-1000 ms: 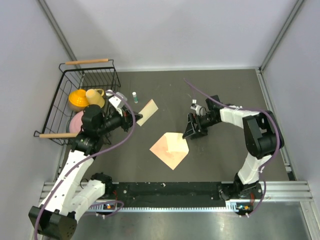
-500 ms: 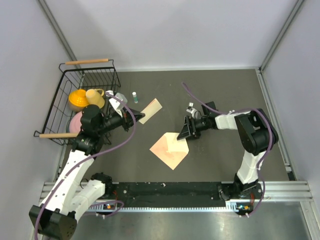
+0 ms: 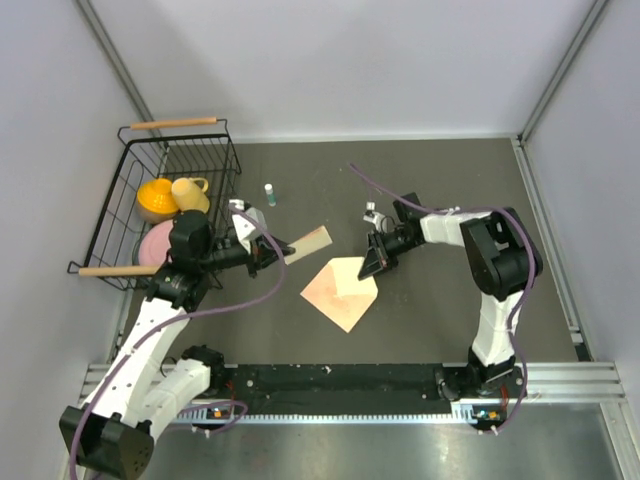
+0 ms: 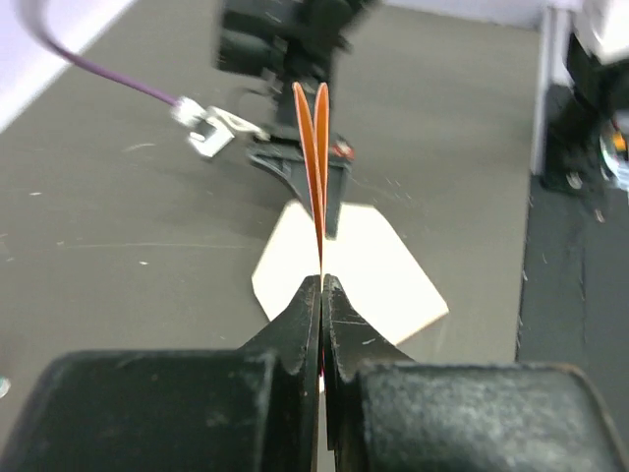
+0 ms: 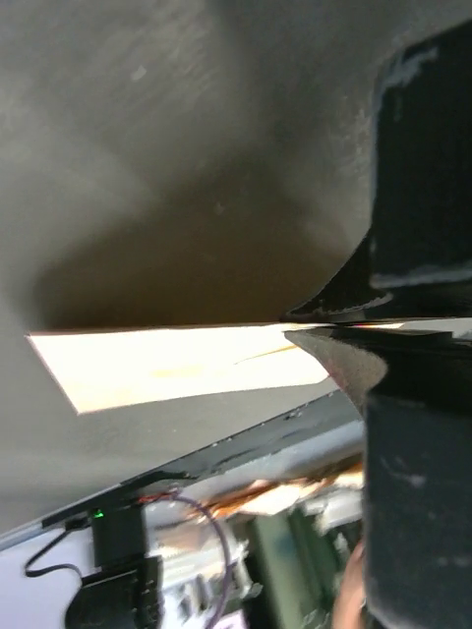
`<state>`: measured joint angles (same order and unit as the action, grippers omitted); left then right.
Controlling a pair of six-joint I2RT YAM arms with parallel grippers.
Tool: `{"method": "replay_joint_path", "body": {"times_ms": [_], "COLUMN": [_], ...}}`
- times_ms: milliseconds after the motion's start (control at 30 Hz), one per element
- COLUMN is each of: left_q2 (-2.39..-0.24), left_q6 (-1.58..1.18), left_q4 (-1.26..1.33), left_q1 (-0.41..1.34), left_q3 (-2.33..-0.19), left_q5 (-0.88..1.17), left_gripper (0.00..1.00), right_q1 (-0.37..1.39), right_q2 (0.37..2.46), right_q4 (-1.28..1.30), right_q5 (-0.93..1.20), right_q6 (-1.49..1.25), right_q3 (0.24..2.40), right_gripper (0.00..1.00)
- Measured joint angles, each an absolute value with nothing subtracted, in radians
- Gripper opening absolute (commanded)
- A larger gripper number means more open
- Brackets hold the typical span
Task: Place the letter into the envelope and seal it
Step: Pick up the envelope from the center of the board, then place the letter in the envelope.
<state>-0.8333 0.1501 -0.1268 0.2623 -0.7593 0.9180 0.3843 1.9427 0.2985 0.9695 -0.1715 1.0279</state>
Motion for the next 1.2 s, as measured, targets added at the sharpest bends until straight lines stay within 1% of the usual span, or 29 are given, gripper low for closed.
{"method": "replay_joint_path", "body": {"times_ms": [100, 167, 267, 367, 500, 667, 867, 1200], "left_q2": [-0.833, -0.835, -0.863, -0.902, -0.926, -0.976, -1.013, -1.008], "left_q6": [0.356, 0.482, 0.698, 0.889, 1.032, 1.071, 1.042, 0.978], "left_q4": [-0.285, -0.387, -0.566, -0.709, -0.799, -0.823, -0.772, -0.669], "left_q1": [0.263, 0.273, 0.310, 0.370, 0.477, 0.589, 0.667, 0.819], "left_q3": [-0.762, -0.769, -0.812, -0.865, -0.891, -0.923, -0.944, -0.927], "left_q5": [1.022, 1.055, 1.072, 1.046, 0.956, 0.855, 0.719, 0.529], "left_gripper": [0.00, 0.00, 0.00, 0.00, 0.00, 0.00, 0.00, 0.00], "right_q1": [0.403, 0.433, 0.495, 0.554, 0.569, 0.603, 0.690, 0.697], "right_q2": [1.942, 1.926, 1.866, 1.791, 1.732, 1.697, 1.697, 1.720], "right_q4": [0.509, 0.605, 0.734, 0.851, 0.930, 0.968, 0.999, 1.007], "right_q5": [0.983, 0.979, 0.963, 0.951, 0.943, 0.927, 0.894, 0.919], "right_q6": [0.037, 0.151, 0.274, 0.351, 0.372, 0.360, 0.323, 0.204], "right_q3": [1.163, 1.207, 1.213, 1.227, 1.294, 1.344, 1.344, 1.364], "right_gripper": [0.00, 0.00, 0.00, 0.00, 0.00, 0.00, 0.00, 0.00]}}
